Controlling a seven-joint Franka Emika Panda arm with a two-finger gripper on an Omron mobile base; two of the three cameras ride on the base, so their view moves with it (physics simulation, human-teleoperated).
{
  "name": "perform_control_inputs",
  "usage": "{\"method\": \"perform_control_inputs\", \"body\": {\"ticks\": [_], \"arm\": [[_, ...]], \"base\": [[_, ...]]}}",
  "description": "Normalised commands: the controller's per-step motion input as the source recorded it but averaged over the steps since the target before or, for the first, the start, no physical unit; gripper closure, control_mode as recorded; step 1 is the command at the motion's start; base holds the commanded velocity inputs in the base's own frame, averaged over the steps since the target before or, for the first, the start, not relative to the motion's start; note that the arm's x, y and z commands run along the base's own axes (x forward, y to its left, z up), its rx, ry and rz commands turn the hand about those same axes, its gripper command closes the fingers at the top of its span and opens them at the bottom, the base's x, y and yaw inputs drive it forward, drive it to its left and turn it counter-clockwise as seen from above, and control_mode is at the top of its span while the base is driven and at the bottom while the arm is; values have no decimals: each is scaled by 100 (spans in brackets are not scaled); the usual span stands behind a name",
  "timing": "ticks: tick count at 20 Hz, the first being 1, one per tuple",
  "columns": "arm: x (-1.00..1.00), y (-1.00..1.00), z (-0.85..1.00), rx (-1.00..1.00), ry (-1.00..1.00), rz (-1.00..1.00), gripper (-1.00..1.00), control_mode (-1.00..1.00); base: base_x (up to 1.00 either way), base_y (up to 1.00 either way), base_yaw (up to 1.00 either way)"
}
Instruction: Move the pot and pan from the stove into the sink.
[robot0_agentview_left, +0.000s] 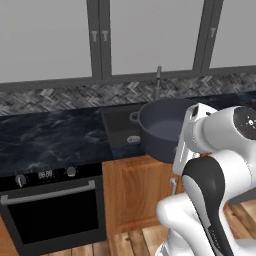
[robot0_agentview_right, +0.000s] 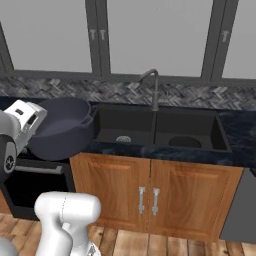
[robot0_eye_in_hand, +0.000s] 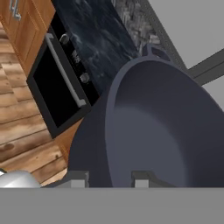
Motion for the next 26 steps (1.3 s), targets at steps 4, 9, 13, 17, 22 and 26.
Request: {"method": "perform_control_inputs", "body": {"ticks": [4, 9, 13, 17, 22, 26], "arm": [[0, 0, 0, 0, 0, 0, 100, 100], [0, 0, 0, 0, 0, 0, 100, 100], [0, 0, 0, 0, 0, 0, 100, 100], [0, 0, 0, 0, 0, 0, 100, -100], [48, 0, -12, 0, 3, -2, 100, -100], [70, 0, -23, 0, 3, -1, 100, -100]], "base": [[59, 0, 0], [66, 2, 0], [43, 1, 0], [0, 0, 0], [0, 0, 0], [0, 0, 0]]}}
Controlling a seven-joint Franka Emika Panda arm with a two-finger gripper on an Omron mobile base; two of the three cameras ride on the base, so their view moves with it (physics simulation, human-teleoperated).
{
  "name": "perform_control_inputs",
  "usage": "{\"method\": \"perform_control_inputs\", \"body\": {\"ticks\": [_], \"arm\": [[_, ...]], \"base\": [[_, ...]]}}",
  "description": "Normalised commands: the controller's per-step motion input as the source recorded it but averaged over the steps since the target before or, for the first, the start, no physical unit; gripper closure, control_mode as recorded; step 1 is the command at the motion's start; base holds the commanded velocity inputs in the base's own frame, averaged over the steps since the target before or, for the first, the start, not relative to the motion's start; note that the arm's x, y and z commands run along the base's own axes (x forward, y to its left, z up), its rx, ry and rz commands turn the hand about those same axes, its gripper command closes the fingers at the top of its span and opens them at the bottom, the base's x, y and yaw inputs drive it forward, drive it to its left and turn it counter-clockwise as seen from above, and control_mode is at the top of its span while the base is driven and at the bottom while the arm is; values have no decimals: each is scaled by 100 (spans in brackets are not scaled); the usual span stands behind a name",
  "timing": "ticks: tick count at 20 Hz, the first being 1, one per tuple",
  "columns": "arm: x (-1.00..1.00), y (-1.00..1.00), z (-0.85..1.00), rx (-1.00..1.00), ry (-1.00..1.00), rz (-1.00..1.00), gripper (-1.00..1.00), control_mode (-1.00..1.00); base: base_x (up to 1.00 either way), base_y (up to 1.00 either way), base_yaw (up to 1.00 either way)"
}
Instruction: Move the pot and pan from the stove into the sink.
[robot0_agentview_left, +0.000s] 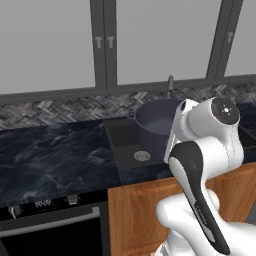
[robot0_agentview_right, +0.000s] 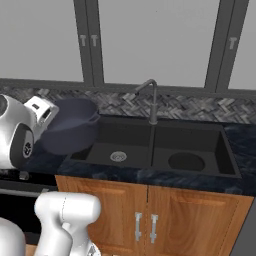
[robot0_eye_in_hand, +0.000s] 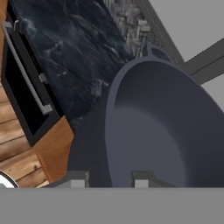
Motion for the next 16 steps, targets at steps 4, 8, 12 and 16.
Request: {"method": "perform_control_inputs", "body": {"ticks": [4, 8, 12, 16], "arm": [[69, 0, -22, 0, 3, 0, 100, -100], [54, 0, -28, -1, 4, 0, 100, -100], [43, -6, -29, 0, 5, 0, 100, -100], [39, -19, -32, 0, 5, -1, 100, -100]], "base": [[0, 0, 0], [0, 0, 0], [0, 0, 0], [0, 0, 0]]}}
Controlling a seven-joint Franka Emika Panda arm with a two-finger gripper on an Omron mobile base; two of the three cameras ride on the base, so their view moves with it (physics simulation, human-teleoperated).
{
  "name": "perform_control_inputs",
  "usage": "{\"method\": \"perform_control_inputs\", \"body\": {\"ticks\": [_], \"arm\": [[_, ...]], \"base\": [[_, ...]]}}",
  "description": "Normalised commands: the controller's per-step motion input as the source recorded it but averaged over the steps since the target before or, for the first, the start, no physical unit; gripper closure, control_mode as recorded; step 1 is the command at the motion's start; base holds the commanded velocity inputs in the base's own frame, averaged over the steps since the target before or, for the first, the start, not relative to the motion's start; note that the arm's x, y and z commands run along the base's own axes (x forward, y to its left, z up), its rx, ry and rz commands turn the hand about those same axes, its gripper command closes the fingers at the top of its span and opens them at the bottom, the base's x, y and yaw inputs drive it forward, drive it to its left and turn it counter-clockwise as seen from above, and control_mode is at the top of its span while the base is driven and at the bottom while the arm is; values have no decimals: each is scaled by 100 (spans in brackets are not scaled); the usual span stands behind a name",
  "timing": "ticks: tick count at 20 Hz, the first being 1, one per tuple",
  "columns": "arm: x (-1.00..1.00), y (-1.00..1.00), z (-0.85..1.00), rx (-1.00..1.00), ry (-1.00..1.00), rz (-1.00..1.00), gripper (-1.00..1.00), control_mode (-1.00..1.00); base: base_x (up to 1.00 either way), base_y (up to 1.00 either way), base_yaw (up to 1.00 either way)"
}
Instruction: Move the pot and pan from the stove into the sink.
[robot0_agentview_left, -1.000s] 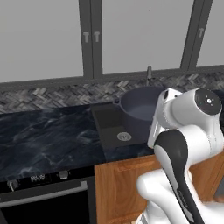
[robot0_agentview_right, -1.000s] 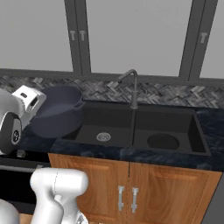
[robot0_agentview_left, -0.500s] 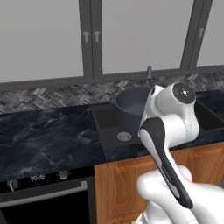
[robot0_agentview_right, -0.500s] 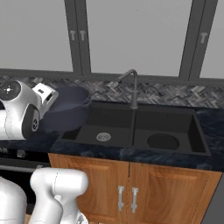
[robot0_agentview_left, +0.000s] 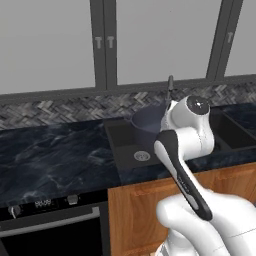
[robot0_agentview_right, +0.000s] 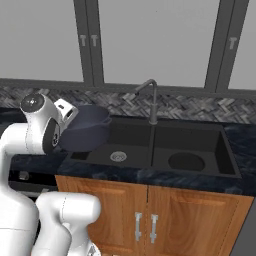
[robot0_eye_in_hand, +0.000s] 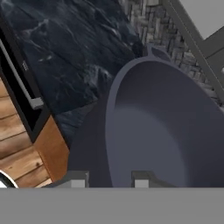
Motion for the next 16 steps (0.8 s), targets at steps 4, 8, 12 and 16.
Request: {"method": "perform_control_inputs", "body": {"ticks": [4, 8, 12, 16], "arm": [[44, -21, -32, 0, 1, -2, 100, -100], [45, -13, -34, 0, 0, -3, 100, -100], [56, -1, -38, 0, -2, -4, 100, -100], [58, 0, -39, 0, -2, -4, 100, -100]], "base": [[0, 0, 0], [0, 0, 0], [0, 0, 0], [0, 0, 0]]}}
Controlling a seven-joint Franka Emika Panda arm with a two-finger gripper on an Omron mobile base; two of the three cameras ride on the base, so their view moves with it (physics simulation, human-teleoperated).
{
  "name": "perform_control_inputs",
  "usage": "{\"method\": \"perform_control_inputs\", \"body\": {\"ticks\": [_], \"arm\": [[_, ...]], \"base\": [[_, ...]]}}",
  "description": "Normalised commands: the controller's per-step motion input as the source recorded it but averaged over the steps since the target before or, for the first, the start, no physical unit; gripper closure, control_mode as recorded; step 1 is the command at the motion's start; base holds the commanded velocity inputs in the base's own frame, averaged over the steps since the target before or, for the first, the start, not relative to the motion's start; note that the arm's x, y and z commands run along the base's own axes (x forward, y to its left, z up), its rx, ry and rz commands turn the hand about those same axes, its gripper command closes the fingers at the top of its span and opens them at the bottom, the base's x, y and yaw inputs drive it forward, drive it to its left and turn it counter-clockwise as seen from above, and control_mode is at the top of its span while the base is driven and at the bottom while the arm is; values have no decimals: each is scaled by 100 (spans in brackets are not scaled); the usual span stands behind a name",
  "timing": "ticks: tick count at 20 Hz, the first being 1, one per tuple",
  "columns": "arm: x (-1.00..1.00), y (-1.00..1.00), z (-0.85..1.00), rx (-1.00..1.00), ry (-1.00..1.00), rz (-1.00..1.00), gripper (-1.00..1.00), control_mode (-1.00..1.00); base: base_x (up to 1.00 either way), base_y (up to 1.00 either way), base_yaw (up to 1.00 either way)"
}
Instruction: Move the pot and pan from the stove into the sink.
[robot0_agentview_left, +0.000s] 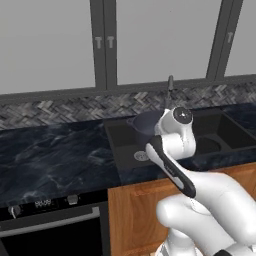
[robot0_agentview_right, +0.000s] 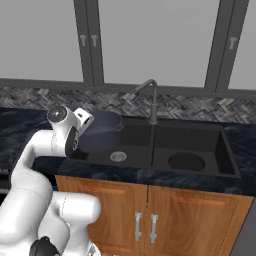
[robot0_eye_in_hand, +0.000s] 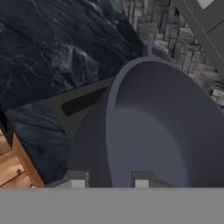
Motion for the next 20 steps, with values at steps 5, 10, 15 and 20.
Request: {"method": "perform_control_inputs", "body": {"ticks": [5, 10, 15, 20], "arm": [[60, 0, -33, 0, 0, -4, 100, -100], [32, 0, -23, 0, -2, -1, 100, -100], [0, 0, -2, 0, -1, 0, 100, -100], [19, 0, -8, 0, 2, 0, 100, -100]], "base": [[0, 0, 0], [0, 0, 0], [0, 0, 0], [0, 0, 0]]}}
